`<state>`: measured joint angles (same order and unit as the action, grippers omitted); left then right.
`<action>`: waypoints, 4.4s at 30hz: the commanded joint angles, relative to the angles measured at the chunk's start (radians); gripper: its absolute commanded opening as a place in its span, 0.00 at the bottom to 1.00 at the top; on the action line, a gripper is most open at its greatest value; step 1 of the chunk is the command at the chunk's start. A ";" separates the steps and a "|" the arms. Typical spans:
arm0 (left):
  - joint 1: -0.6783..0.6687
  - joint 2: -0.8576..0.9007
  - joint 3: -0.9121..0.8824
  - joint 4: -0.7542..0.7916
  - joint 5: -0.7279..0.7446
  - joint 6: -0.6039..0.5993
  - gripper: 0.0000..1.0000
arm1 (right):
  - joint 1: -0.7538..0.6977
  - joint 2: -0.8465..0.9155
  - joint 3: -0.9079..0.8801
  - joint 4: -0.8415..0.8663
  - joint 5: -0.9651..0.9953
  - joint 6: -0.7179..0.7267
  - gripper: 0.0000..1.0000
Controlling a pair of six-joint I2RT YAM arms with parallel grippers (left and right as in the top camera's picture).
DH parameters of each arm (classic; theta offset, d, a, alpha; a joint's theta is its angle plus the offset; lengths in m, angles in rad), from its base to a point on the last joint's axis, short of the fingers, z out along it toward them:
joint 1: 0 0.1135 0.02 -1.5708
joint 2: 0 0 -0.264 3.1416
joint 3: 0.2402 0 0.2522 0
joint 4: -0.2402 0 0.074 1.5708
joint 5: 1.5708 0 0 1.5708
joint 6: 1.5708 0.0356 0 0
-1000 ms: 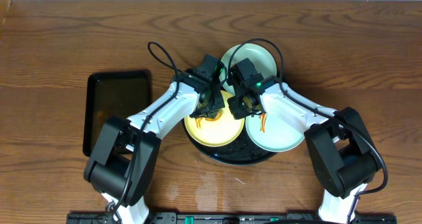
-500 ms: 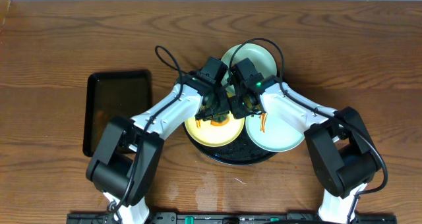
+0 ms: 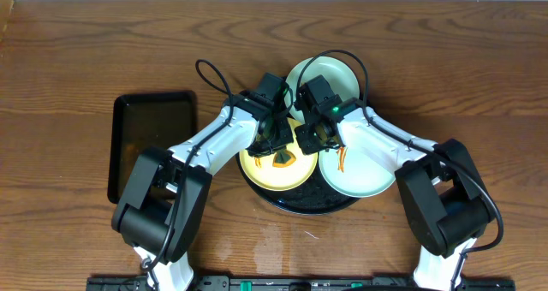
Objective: Clean dirty plates on tray and stack at the side
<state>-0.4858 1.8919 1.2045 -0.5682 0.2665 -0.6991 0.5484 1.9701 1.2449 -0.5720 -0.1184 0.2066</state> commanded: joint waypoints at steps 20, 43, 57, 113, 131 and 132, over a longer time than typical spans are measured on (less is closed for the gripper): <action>0.032 -0.016 0.000 -0.197 -0.426 0.036 0.07 | 0.000 0.024 0.011 -0.015 0.002 0.010 0.24; 0.036 -0.016 -0.050 -0.036 -0.117 0.092 0.07 | -0.001 0.024 0.012 -0.008 -0.050 0.026 0.26; 0.039 -0.064 -0.031 -0.157 -0.602 0.144 0.07 | -0.001 0.024 0.012 -0.027 -0.051 0.025 0.13; 0.516 -0.512 -0.028 -0.183 -0.510 0.070 0.07 | 0.331 0.021 0.603 -0.190 1.008 -0.743 0.01; 0.516 -0.512 -0.029 -0.191 -0.510 0.077 0.08 | -0.119 0.020 0.609 -0.364 -0.124 -0.177 0.01; 0.516 -0.512 -0.029 -0.190 -0.510 0.077 0.08 | -0.168 0.020 0.609 -0.372 -0.201 -0.177 0.01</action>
<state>0.0246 1.4002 1.1603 -0.7567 -0.2382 -0.6285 0.5144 1.9926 1.8309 -0.9302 0.1093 -0.0570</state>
